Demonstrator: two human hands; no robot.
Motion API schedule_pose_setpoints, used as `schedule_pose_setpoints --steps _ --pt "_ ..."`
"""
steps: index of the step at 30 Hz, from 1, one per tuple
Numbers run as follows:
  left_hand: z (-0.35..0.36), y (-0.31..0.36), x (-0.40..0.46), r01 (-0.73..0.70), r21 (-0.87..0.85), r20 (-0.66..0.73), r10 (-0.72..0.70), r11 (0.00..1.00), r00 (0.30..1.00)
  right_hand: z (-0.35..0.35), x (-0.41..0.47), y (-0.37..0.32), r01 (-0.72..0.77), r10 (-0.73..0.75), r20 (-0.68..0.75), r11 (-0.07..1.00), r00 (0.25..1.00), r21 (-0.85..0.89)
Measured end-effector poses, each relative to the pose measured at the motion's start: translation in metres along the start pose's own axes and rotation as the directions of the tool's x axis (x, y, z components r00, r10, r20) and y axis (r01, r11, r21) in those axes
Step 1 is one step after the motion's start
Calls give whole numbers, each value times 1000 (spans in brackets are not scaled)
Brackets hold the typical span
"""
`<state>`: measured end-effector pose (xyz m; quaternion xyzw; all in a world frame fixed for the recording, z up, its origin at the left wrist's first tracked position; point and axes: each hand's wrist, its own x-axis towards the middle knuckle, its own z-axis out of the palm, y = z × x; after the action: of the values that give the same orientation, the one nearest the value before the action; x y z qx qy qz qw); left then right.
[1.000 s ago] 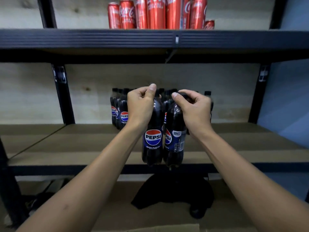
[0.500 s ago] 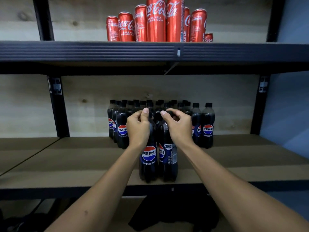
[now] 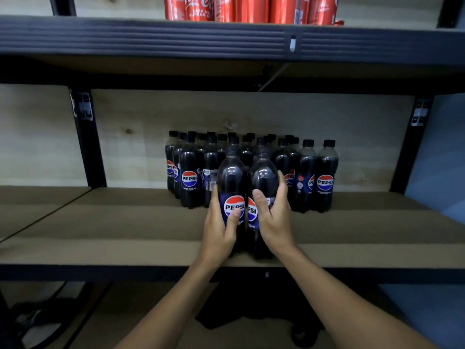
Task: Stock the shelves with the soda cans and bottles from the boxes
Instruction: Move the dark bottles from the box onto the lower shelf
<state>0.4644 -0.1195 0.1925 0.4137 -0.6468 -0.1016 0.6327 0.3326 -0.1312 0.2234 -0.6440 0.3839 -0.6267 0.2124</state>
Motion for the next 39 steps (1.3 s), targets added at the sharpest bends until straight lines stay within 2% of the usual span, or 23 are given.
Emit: schedule_pose_setpoints --steps 2,5,9,12,14,17,21,25,27,31,36,39 --pt "-2 -7 0 4 12 3 -4 1000 1000 4 2 4 16 -17 -23 999 1000 -49" --pt "-3 -9 6 24 27 22 -25 999 999 15 8 10 4 -5 -50 1000 999 -30" --pt "-4 -22 19 104 43 42 -106 994 994 24 6 34 -98 104 92 993 990 -65" --pt "-6 -31 28 169 57 54 -172 984 984 26 7 56 -217 257 207 956 944 -200" --pt "-9 -35 32 209 78 28 -212 975 977 27 10 61 -241 305 231 933 924 -266" --pt "-10 -41 38 248 85 -20 -247 965 969 34 15 67 -209 289 215 920 933 -331" --pt "-11 -52 45 327 168 -87 -317 930 945 52 27 66 -264 370 194 868 909 -421" --pt "-20 -70 51 442 380 -128 -427 812 895 64 34 64 -298 410 199 854 890 -427" --pt "-25 -76 52 480 432 -159 -459 764 874 71 33 66 -304 418 202 850 885 -430" --pt "-28 -78 54 523 444 -200 -488 728 850 86 34 68 -316 429 172 834 887 -453" --pt "-31 -80 53 566 366 -287 -488 739 824 90 38 64 -385 449 41 807 893 -447" --pt "-32 -82 54 606 340 -297 -529 719 795 93 39 59 -383 448 29 795 893 -471"
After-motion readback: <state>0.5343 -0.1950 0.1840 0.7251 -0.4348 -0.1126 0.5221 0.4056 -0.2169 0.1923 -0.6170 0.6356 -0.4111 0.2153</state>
